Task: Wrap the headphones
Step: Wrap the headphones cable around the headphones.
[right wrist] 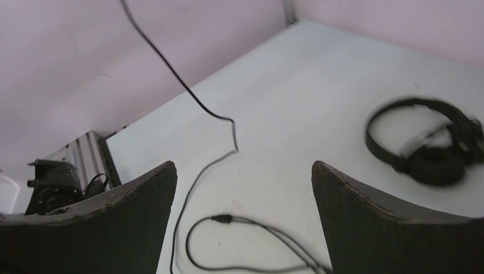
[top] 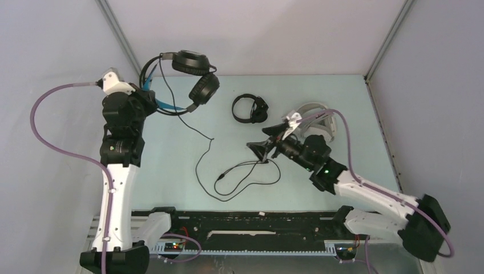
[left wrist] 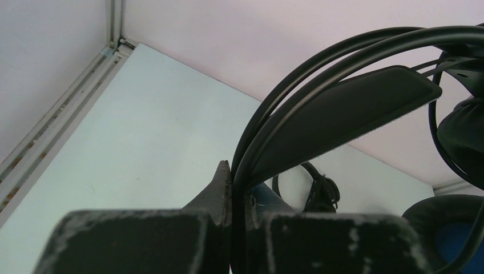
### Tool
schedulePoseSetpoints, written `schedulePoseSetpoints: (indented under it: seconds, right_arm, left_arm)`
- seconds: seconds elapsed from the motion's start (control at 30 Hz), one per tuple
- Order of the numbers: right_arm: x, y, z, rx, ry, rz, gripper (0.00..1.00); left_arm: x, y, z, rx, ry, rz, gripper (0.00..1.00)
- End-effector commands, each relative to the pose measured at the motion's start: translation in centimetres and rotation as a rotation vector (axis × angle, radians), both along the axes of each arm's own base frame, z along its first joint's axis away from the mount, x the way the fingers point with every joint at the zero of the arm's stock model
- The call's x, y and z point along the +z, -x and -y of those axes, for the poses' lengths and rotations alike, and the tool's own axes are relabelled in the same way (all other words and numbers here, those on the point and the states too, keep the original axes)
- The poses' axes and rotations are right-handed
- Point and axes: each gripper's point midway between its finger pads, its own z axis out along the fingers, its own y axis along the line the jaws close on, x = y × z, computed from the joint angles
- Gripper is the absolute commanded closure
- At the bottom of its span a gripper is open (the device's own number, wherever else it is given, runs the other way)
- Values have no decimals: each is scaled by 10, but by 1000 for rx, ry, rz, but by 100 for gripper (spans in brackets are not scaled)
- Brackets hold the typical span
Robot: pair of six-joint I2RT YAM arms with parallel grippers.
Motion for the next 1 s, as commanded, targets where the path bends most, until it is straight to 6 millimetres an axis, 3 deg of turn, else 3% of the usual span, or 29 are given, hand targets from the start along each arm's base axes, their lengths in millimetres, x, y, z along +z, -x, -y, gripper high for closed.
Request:
schedulePoseSetpoints:
  seconds: [0.0,0.07,0.17,0.37,0.57,0.7,0.97]
  right_arm:
    - [64,16,-52,172,-122,414,9]
    - [63,29,-76,279,-148,462,9]
    - [64,40,-97,325,-218,543,1]
    - [30,30,-146,334,-107,545,0]
    - [12,18,-169,343,-43,608,1]
    - [-1,20,-183,408,-11,606,12]
    - [-50,33,-205,545,8,525,38]
  left_arm:
    - [57,18,21,-79,-5,160,100]
    - [59,24,31,-115,-2,161,100]
    - [60,31,43,-166,17,171,100]
    - [68,48,58,-246,37,188,100]
    - [72,60,72,-320,61,209,100]
    - [72,65,72,-328,48,218,100]
    - [77,70,79,-364,65,230,100]
